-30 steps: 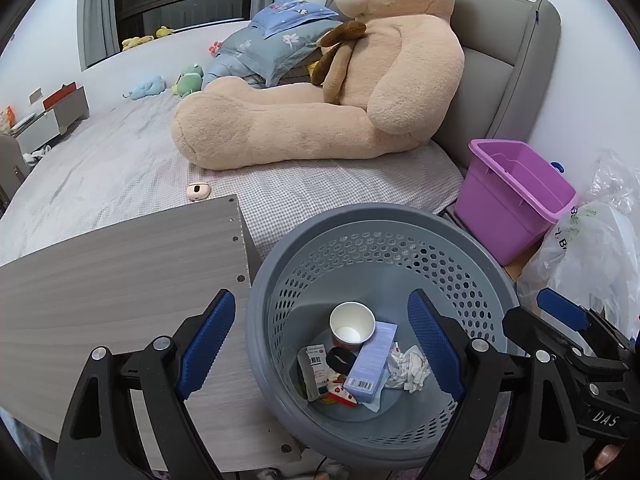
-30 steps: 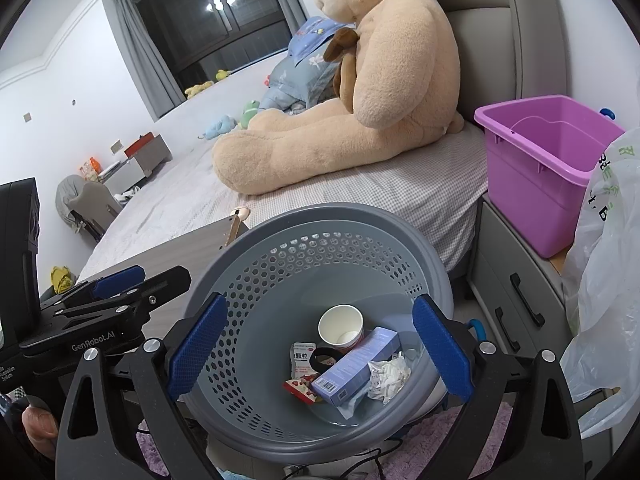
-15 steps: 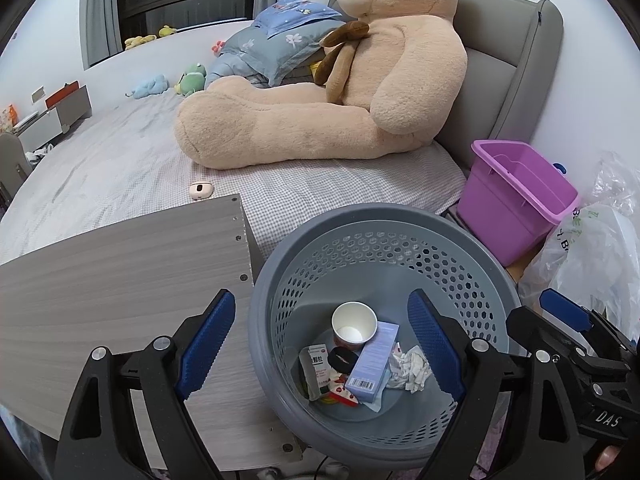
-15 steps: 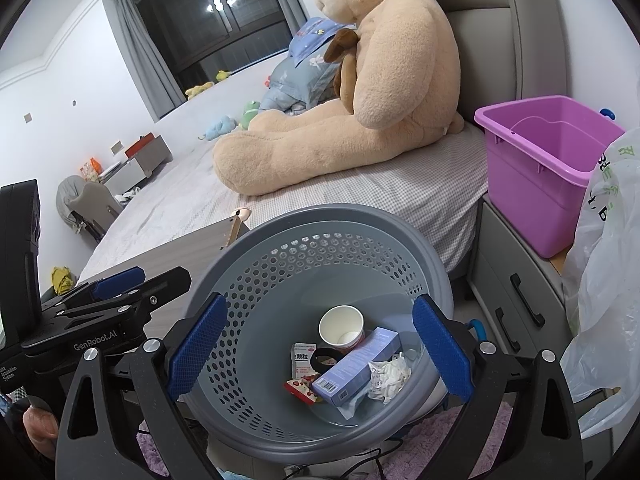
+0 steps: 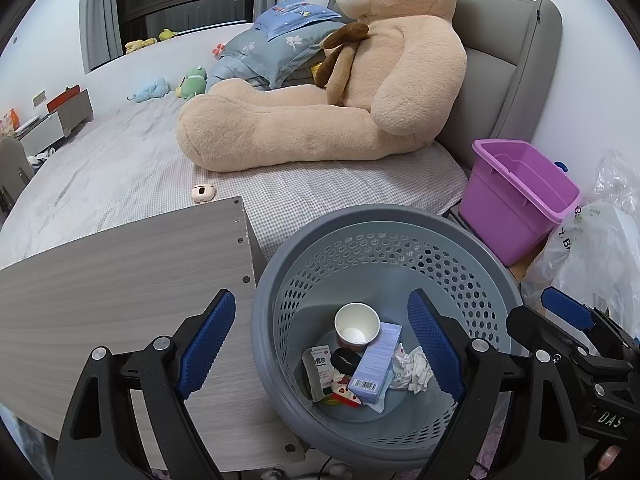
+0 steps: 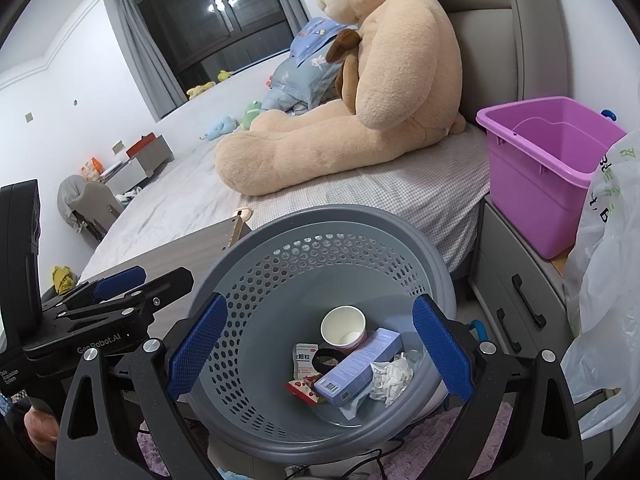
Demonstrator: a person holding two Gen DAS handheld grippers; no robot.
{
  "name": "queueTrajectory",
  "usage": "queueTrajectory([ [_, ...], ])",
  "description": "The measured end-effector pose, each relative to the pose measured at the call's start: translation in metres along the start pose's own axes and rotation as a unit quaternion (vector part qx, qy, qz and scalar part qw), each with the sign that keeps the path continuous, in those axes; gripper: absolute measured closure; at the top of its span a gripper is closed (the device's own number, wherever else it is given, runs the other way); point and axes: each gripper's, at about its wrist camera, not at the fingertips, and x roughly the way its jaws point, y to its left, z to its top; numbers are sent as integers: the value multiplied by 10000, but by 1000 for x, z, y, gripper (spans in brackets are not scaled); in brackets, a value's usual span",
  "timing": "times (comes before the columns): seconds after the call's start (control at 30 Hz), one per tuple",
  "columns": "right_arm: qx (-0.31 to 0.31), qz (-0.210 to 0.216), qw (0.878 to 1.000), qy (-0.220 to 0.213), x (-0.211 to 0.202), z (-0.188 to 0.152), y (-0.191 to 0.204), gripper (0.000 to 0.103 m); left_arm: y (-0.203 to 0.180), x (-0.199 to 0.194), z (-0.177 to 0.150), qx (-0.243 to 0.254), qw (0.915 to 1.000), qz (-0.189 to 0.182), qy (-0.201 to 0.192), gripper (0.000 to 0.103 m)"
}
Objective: Collect trash
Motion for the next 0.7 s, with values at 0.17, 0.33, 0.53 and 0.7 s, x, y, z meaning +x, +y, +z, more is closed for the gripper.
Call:
queueTrajectory([
  [0.17,-2,6,10000,-1,0,1,1,11,0,0,0,2,10000,-5,6,19],
  [0.33,-7,8,10000,0,0,1,1,11,0,-1,0,-7,10000,6,-5,19],
  [0.53,-3,2,10000,-4,-1,1,1,11,0,0,1,-2,10000,34,5,19],
  [0.7,-6,3,10000,1,0,1,1,11,1,0,1,-8,10000,29,7,19],
])
